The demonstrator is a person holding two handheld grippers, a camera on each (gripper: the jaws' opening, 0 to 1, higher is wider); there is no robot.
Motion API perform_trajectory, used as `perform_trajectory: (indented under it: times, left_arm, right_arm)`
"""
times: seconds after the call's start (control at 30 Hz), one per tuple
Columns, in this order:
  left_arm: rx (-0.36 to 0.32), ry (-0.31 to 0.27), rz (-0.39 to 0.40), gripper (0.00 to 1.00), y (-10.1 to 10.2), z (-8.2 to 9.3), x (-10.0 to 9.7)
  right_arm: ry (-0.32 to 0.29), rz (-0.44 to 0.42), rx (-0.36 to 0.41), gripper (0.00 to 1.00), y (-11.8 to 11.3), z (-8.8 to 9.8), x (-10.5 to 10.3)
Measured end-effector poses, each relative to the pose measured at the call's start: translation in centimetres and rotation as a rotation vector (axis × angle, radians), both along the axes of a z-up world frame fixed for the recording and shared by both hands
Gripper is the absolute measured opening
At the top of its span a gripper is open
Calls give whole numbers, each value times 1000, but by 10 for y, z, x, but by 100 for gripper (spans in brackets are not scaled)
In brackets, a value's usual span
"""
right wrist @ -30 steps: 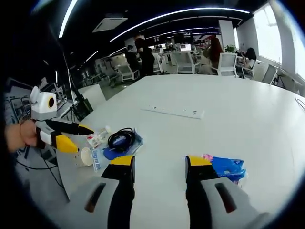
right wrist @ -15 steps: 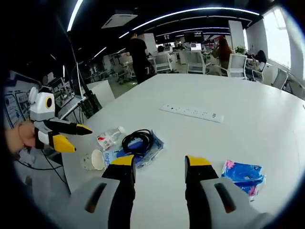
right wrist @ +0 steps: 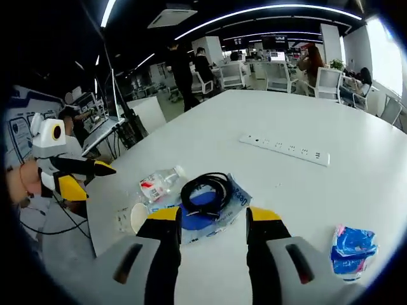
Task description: Arrange the tabletop items into an orderly group along one side of the table until the central work area is clear of visible clutter.
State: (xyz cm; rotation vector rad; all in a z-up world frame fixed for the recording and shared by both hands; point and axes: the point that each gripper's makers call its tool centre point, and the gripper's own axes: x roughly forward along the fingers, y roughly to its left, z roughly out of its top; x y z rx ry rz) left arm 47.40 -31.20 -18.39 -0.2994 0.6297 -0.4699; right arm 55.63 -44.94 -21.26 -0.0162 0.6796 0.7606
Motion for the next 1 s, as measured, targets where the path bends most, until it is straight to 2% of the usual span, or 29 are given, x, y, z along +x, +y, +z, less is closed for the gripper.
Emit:
perform_trajectory:
  times: [0.53, 0.87, 0.93, 1.0]
  left_arm:
    - [-6, -13, 15, 69, 23, -12, 5]
    - [-20, -29, 18, 69, 30, -17, 10]
    - [-10, -29, 16, 68, 32, -19, 10]
    - [-16, -29, 17, 68, 33, -21, 10]
  right_arm:
    - [73, 23, -37, 38, 40, -45, 24]
    - [107, 6, -63, 37, 49, -69, 33]
    - [114, -5, -70, 36, 47, -76, 40]
    - [127, -17, -76, 35, 48, -79, 37]
